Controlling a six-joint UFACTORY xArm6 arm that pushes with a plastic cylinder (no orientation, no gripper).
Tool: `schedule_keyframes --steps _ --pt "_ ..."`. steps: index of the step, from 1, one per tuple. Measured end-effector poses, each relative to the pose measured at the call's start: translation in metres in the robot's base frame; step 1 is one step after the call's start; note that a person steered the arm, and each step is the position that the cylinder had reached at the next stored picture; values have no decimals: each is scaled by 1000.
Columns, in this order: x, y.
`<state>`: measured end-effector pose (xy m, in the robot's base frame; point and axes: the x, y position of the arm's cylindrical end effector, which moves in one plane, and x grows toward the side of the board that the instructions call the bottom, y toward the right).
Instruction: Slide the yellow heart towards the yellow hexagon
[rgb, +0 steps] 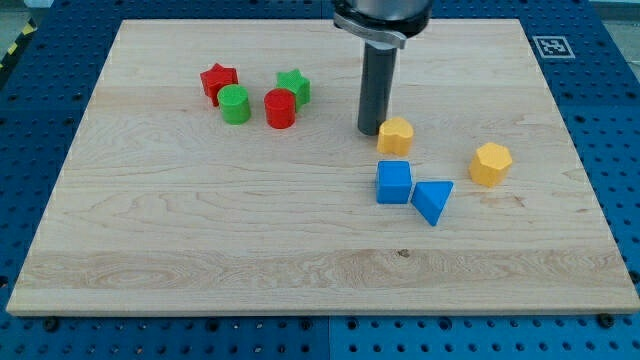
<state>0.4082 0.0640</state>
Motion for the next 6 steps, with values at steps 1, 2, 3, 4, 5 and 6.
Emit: schedule_keyframes --steps 1,2,3,4,5,6 --pt "11 16" --pt "31 24" --pt "33 26" --pt "33 38" --pt "33 60" --pt "34 64"
